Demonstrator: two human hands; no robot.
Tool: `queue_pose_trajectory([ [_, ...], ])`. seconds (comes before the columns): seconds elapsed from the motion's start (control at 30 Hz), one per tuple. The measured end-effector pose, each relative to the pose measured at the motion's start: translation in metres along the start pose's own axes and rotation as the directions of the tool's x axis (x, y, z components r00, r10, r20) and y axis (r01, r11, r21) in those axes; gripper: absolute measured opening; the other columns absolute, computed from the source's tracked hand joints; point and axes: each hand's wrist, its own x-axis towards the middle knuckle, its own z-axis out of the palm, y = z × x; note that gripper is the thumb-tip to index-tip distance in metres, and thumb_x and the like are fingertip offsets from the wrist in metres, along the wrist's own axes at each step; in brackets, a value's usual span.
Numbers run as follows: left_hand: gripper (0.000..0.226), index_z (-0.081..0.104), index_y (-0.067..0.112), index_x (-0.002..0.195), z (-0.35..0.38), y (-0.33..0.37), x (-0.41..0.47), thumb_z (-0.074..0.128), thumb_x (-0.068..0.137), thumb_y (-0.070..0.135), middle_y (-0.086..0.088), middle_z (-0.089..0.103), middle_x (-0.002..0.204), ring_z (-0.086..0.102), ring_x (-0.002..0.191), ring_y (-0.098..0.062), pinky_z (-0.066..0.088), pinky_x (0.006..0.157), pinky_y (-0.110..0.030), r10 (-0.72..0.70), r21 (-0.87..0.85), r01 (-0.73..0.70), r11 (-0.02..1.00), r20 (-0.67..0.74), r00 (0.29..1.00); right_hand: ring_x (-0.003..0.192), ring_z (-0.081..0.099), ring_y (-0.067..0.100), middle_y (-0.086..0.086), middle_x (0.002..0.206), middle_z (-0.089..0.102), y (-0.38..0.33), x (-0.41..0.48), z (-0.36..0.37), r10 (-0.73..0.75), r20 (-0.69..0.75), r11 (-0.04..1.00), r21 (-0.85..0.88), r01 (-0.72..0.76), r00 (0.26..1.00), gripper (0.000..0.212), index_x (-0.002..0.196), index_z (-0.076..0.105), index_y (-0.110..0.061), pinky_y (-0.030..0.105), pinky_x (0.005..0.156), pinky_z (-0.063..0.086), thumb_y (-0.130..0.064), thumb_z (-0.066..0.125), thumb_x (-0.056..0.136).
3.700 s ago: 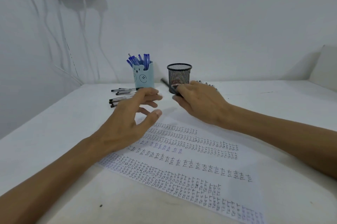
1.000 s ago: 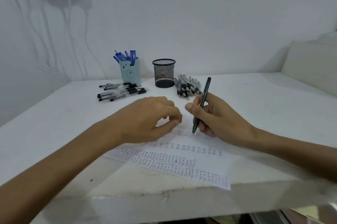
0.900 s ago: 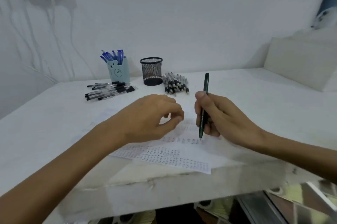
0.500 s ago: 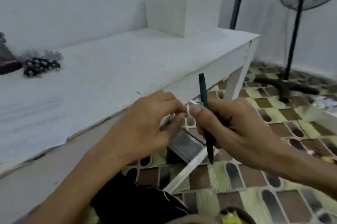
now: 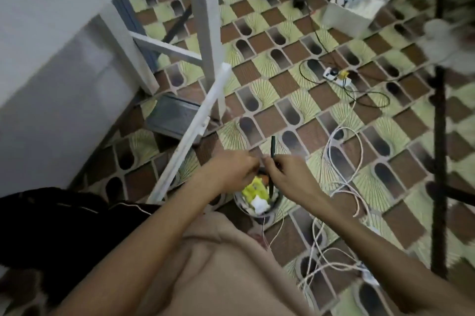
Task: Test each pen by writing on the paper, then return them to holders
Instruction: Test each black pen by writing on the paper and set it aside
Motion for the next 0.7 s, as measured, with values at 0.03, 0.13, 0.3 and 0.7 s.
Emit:
queue_pose_trajectory([
  [0.03, 0.018, 0.061, 0.014, 0.110, 0.011, -0.001, 0.011, 0.051, 0.103, 0.027, -0.009, 0.064, 0.105, 0.064, 0.097, -0.032, 0.051, 0.072, -0.042, -0.008, 0.000, 0.008, 1.000, 0.053, 0.999, 0.048, 0.051, 0.018, 0.009, 0.055, 0.057, 0.019, 0.001, 0.013, 0.058, 0.028, 0.998, -0.036, -0.057, 0.998, 0.055, 0.063, 0.058, -0.011, 0.034, 0.048, 0.033, -0.044, 0.045, 0.106],
  [0.13, 0.022, 0.062, 0.012, 0.117, 0.037, 0.000, 0.036, 0.053, 0.102, 0.025, -0.012, 0.065, 0.113, 0.065, 0.105, -0.033, 0.053, 0.078, -0.041, -0.042, 0.000, 0.042, 0.999, 0.174, 0.984, 0.043, 0.044, 0.020, 0.008, 0.051, 0.050, 0.065, 0.002, 0.050, 0.202, 0.104, 0.979, -0.038, -0.199, 0.974, 0.055, 0.057, 0.050, -0.017, 0.031, 0.045, 0.026, -0.040, 0.045, 0.107],
  [0.3, 0.038, 0.055, 0.015, 0.140, 0.052, 0.001, 0.047, 0.050, 0.106, 0.029, -0.013, 0.061, 0.133, 0.061, 0.117, -0.031, 0.053, 0.094, -0.045, -0.079, -0.038, 0.089, 0.995, 0.224, 0.971, 0.045, 0.050, 0.014, 0.005, 0.054, 0.060, 0.098, 0.014, 0.089, 0.387, 0.234, 0.922, -0.088, -0.377, 0.892, 0.070, 0.055, 0.056, -0.010, 0.017, 0.040, 0.029, -0.048, 0.033, 0.109],
  [0.7, 0.029, 0.061, 0.020, 0.128, -0.017, -0.017, -0.028, 0.052, 0.106, 0.036, 0.001, 0.064, 0.122, 0.062, 0.113, -0.022, 0.050, 0.084, -0.038, -0.129, -0.107, 0.124, 0.986, -0.040, 0.991, 0.065, 0.066, 0.022, 0.008, 0.072, 0.070, -0.026, 0.013, 0.009, -0.024, 0.073, 0.989, -0.142, 0.034, 0.997, 0.033, 0.088, 0.072, -0.009, 0.036, 0.062, 0.053, -0.032, 0.052, 0.102],
])
